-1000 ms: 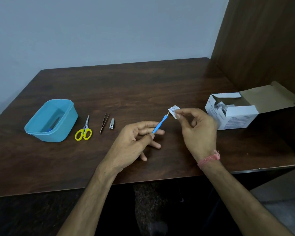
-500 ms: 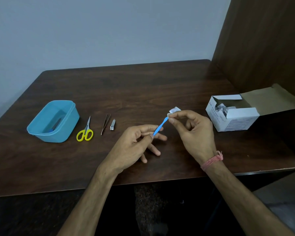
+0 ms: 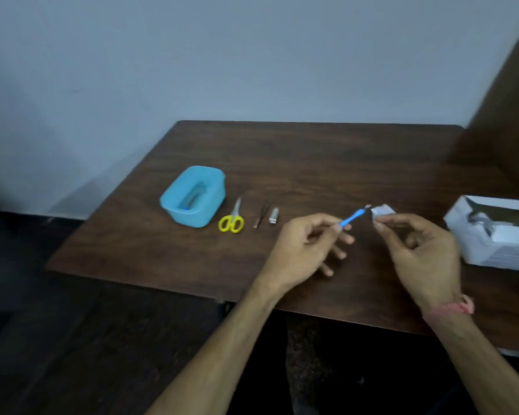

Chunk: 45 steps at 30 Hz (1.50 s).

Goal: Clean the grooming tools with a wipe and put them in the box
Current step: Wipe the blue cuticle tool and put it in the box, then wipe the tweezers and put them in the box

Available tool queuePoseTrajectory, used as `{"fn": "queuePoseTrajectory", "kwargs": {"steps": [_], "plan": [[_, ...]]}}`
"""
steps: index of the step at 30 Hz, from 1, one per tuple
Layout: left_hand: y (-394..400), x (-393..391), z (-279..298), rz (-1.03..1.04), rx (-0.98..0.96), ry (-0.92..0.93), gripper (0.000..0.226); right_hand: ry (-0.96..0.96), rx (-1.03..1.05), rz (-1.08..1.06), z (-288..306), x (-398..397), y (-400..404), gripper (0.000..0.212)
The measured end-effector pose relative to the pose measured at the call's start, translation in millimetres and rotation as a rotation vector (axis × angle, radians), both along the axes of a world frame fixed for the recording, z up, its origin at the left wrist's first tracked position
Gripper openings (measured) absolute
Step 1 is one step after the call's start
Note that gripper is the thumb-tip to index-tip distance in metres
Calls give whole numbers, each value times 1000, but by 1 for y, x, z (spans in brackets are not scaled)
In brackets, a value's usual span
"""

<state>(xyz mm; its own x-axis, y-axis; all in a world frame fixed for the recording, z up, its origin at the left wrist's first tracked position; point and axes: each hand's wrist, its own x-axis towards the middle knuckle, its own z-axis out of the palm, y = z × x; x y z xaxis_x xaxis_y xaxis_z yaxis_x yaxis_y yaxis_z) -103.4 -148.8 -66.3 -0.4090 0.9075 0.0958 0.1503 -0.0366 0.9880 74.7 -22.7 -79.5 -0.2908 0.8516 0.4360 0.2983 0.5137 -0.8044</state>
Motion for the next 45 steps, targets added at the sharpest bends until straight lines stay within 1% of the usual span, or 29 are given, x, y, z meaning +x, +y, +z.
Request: {"fn": "queuePoseTrajectory", "kwargs": {"steps": [1,4,6,7,9,11,13,14,15,18,20,23,26,32,34,37,38,40,42,43,45], "plan": [[-2,0,2,42,34,28,17,-17,6,18,2,-1,-3,9],[-13,-8,16,284,153,249,15,-31,31,80,12,-4,-12,15],[-28,-25,34,420,198,299,17,-23,28,136,17,-9,-18,16],[-36,-39,44,478,189,303,18,-10,10,161,18,-12,-21,15],[-60,-76,65,649,104,329,18,36,-47,218,19,-21,-26,10],[-83,-117,83,821,5,424,16,79,-96,263,16,-34,-28,8],[-100,-150,96,893,-152,524,9,133,-164,298,11,-50,-33,8],[-104,-162,97,890,-260,579,4,167,-212,313,8,-56,-37,9],[-107,-171,99,874,-363,637,4,185,-243,315,5,-61,-40,9],[-103,-185,99,797,-599,779,13,141,-196,292,-3,-62,-45,12],[-95,-186,98,738,-724,855,12,115,-174,287,-2,-58,-45,13],[-82,-186,94,727,-815,941,12,89,-174,287,1,-53,-46,13],[-74,-184,92,737,-849,994,13,98,-181,268,3,-53,-47,13],[-68,-186,87,727,-887,1037,29,63,-176,244,4,-54,-50,13],[-67,-187,88,725,-890,1063,27,64,-184,241,4,-54,-50,13],[-71,-186,91,728,-864,1057,19,66,-189,246,4,-55,-50,13],[-73,-183,92,743,-817,1053,13,65,-186,247,3,-54,-49,13],[-79,-171,93,796,-650,1048,4,68,-180,245,3,-54,-49,13],[-83,-146,93,812,-480,1006,7,88,-186,245,2,-54,-49,13],[-82,-133,90,779,-432,965,10,97,-190,249,2,-54,-49,13],[-76,-111,81,642,-432,887,15,103,-189,257,4,-55,-51,11]]}}
